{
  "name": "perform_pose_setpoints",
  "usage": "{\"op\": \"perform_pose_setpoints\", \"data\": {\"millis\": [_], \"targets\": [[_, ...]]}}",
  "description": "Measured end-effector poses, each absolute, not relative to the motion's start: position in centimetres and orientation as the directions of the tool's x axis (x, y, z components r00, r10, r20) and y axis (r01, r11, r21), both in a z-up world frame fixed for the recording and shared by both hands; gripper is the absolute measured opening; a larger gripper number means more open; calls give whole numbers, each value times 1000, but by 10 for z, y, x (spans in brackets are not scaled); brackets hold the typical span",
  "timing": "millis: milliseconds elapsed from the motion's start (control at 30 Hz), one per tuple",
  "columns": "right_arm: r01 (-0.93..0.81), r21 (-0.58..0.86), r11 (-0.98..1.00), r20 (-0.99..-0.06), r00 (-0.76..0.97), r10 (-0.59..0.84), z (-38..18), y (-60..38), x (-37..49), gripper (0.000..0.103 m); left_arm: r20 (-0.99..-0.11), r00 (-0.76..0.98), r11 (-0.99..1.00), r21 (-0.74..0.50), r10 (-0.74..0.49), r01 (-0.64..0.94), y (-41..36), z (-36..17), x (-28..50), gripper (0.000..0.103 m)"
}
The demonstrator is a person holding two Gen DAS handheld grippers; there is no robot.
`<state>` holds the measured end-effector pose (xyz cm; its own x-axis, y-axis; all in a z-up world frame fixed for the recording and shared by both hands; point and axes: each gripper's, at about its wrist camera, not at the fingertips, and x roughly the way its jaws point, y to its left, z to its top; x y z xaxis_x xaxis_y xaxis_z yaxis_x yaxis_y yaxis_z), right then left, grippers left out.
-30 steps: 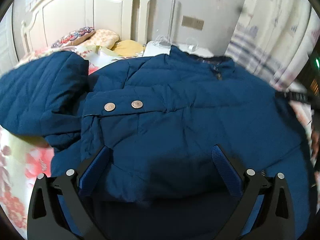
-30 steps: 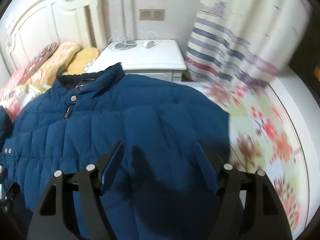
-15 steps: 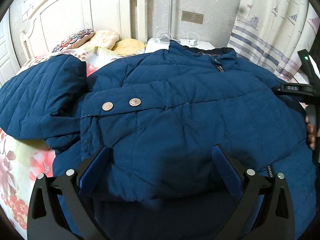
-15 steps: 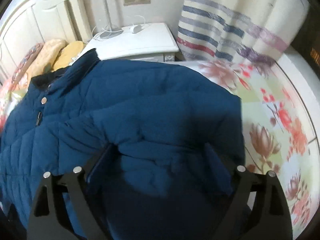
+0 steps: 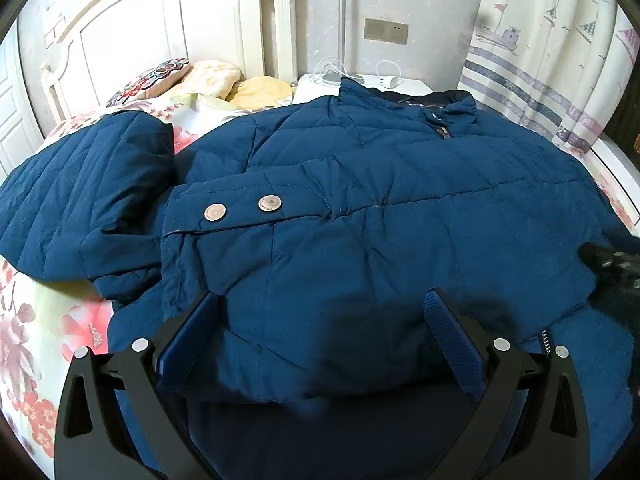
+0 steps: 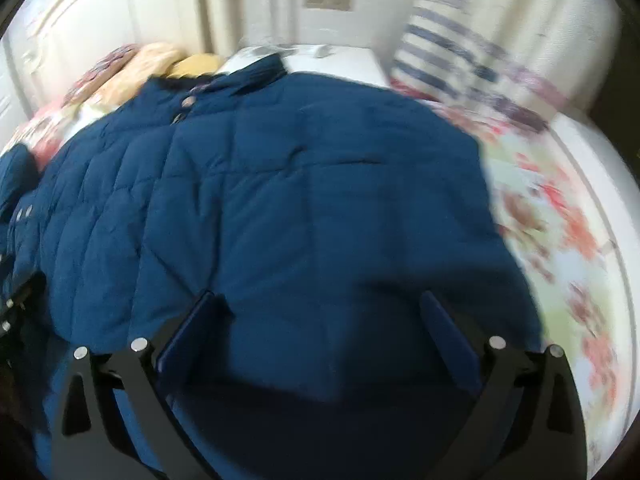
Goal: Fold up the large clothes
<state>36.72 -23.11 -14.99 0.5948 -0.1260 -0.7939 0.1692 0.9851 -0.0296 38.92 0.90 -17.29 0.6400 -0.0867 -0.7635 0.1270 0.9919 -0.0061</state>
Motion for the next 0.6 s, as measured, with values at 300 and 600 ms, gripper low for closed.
{"op": "perform_pose_setpoints", "data": {"millis": [300,600], "targets": [[25,-54,998,-801,596,-58,-178,-205,353,101,-767,638,992,13,-69,123,5,-174,390,98],[23,-49,999,-781,622,-53,-176,-208,348,101,-560,811,956,-293,-171,-1,98,-129,349,98]]}}
